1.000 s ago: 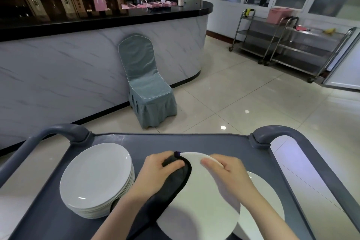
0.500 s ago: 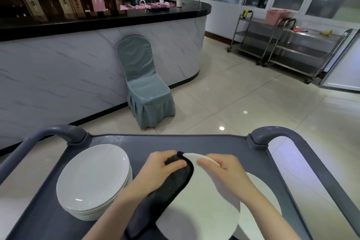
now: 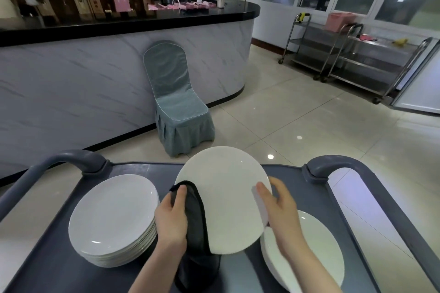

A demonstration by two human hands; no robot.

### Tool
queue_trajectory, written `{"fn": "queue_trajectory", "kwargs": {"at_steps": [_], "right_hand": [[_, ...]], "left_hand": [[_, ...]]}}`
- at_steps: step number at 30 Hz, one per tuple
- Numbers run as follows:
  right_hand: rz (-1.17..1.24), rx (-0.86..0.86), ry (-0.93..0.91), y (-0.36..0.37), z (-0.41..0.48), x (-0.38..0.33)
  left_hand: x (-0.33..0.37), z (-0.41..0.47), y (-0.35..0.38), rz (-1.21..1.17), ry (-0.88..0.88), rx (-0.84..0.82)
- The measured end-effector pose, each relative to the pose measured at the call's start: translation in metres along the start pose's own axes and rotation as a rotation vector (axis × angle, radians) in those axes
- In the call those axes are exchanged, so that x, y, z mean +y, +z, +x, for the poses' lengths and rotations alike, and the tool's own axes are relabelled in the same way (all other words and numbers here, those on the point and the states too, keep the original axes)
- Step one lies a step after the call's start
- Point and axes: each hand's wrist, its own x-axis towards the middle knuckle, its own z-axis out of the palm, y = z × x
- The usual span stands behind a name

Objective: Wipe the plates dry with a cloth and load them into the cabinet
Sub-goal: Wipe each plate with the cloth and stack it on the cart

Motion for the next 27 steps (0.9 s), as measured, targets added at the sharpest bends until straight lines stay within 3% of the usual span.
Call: {"fn": "queue_trajectory", "kwargs": {"at_steps": [4, 9, 12, 16, 19, 21, 24, 27], "right_hand": [[-0.363, -0.186, -0.164, -0.018, 0.022, -0.029], [-0.641, -0.471, -0.251, -0.004, 0.020, -0.036], [-0.553, -0.414, -0.250, -0.011, 0.019, -0.037], [-0.156, -0.095, -0.048, -0.019, 0.017, -0.025], [-0.191, -0.084, -0.022, -0.017, 0.009, -0.018], [-0.264, -0.165, -0.081, -0.017, 0.007, -0.020], [-0.439, -0.332, -0.130, -0.008, 0.008, -0.023], [-0.426, -0.354, -0.122, -0.004, 0.008, -0.028]], "left_hand": [[0.020, 0.006, -0.011, 0.247, 0.257, -0.252], [0.045, -0.003, -0.002, 0.511, 0.487, -0.624], [0.042, -0.005, -0.004, 0.440, 0.438, -0.618], [0.016, -0.008, -0.008, 0.252, 0.193, -0.314], [0.011, -0.007, -0.009, 0.280, 0.173, -0.244], [0.021, -0.002, -0.012, 0.349, 0.275, -0.320], [0.039, 0.003, -0.008, 0.539, 0.454, -0.608], [0.047, 0.004, -0.006, 0.599, 0.446, -0.691]]}}
